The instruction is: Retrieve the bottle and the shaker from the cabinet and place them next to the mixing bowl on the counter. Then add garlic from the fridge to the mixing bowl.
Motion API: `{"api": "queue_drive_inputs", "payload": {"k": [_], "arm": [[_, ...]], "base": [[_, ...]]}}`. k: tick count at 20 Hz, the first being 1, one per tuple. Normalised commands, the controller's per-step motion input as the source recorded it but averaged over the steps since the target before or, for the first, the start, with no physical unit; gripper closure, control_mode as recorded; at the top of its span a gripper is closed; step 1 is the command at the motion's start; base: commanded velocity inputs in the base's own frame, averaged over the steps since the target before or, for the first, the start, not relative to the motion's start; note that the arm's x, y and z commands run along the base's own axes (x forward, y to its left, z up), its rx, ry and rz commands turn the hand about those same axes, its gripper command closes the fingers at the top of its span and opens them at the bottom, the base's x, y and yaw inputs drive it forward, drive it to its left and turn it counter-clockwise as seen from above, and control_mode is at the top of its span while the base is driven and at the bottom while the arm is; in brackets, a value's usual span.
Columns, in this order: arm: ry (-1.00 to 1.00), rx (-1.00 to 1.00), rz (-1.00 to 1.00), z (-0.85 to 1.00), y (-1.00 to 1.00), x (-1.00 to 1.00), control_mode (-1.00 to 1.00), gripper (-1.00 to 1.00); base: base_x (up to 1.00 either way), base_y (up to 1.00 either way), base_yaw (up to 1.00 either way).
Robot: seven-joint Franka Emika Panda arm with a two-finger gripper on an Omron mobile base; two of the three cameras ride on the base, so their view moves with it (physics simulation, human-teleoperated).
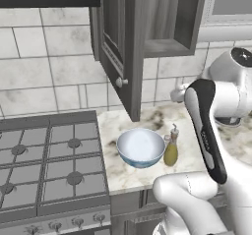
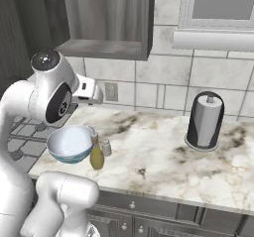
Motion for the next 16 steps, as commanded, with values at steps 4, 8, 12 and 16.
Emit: {"api": "queue_drive_inputs", "payload": {"k": [4, 8, 12, 16], "arm": [[-0.19, 0.00, 0.00, 0.32, 0.10, -0.46, -1.00, -1.00], [-0.17, 0.00, 0.00, 0.28, 0.21, -0.38, -1.00, -1.00], [-0.09, 0.00, -0.01, 0.13, 0.07, -0.29, -1.00, -1.00], [0.01, 0.00, -0.04, 0.11, 0.00, -0.12, -1.00, -1.00]], "base": [[0.00, 0.00, 0.00], [0.00, 0.00, 0.00], [0.00, 0.00, 0.00], [0.00, 0.00, 0.00]]}}
